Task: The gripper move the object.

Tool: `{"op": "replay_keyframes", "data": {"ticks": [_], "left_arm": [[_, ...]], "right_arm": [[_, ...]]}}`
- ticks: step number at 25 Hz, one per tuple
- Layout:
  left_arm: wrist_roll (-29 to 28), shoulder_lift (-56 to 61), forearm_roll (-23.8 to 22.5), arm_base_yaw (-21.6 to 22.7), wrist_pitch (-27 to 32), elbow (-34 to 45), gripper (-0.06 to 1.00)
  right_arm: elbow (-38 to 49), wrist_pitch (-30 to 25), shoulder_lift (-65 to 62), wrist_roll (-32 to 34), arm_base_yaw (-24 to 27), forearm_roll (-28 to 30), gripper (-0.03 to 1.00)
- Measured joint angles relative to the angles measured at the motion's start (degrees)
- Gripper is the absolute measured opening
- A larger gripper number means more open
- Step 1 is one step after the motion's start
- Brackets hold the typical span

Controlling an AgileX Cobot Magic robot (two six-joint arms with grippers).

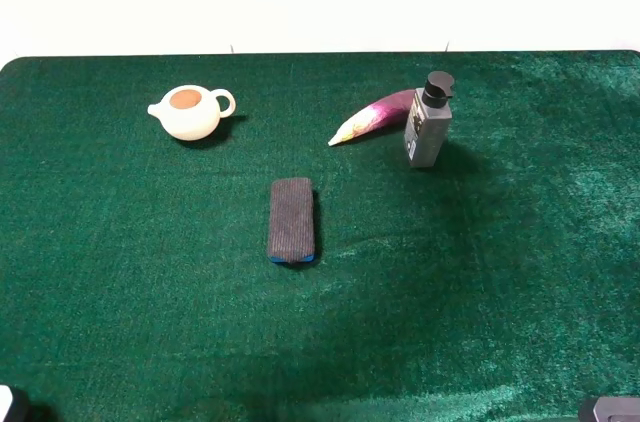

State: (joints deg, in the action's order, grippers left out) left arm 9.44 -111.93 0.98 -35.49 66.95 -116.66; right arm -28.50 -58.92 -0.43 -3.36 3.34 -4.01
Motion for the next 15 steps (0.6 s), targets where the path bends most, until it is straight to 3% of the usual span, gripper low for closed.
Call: {"op": "replay_keyframes", "data": {"ticks": [15], "left_arm": [[3.4,32.8,0.3,0.0,0.0,28.5,0.94]], "right_arm": [[0.0,0.0,0.0,0.0,0.0,0.0,0.69]]}}
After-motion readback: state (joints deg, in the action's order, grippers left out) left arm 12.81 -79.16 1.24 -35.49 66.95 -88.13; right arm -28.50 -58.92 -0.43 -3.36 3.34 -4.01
